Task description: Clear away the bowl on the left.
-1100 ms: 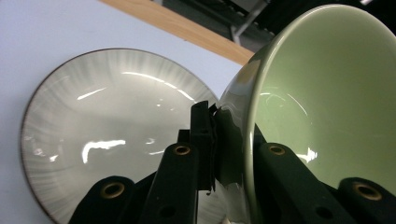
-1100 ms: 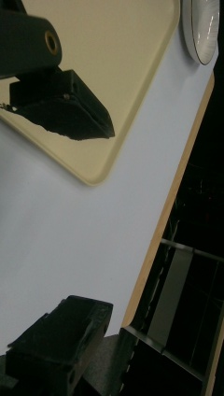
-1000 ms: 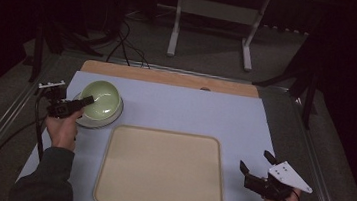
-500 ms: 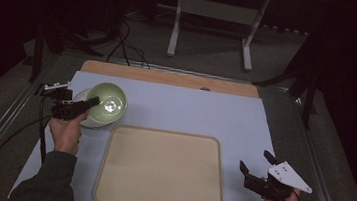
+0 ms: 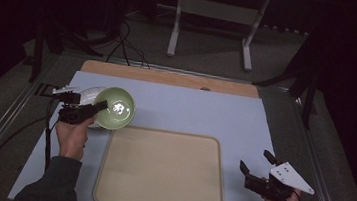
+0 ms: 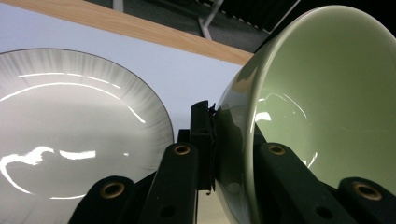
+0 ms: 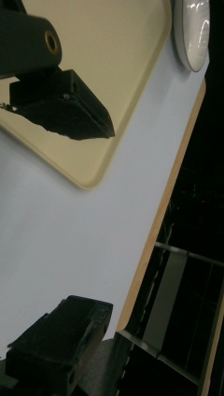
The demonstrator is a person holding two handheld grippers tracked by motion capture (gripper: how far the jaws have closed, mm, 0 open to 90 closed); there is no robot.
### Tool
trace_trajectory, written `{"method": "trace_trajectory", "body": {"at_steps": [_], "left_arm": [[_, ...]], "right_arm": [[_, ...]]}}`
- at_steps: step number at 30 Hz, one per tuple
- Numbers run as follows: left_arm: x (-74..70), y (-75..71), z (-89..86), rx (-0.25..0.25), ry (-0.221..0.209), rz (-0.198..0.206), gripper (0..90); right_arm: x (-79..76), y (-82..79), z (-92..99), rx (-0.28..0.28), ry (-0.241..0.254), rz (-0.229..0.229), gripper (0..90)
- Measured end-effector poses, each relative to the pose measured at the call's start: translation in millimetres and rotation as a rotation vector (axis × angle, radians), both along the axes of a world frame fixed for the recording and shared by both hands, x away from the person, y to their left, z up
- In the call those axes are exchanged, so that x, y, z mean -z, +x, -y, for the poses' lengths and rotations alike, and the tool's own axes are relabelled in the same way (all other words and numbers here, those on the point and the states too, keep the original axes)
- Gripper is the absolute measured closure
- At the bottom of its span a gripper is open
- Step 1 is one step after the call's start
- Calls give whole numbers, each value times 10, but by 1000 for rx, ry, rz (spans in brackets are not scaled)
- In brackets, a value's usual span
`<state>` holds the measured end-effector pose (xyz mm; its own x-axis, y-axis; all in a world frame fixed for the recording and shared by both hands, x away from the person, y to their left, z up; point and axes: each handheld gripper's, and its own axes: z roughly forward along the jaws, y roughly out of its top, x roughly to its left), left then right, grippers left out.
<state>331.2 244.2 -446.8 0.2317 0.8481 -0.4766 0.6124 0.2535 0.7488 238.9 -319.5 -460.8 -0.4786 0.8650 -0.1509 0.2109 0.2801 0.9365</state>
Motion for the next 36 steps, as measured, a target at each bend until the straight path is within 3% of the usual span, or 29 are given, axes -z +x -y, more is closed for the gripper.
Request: {"method": "trace_trajectory", "body": {"at_steps": [27, 36], "left_arm": [[-36, -65, 220, 93, -29, -12, 831], [-59, -76, 329, 135, 2, -10, 831]], "right_arm": [[-17, -23, -18, -31, -4, 17, 134], [-17, -25, -20, -33, -3, 19, 134]]}}
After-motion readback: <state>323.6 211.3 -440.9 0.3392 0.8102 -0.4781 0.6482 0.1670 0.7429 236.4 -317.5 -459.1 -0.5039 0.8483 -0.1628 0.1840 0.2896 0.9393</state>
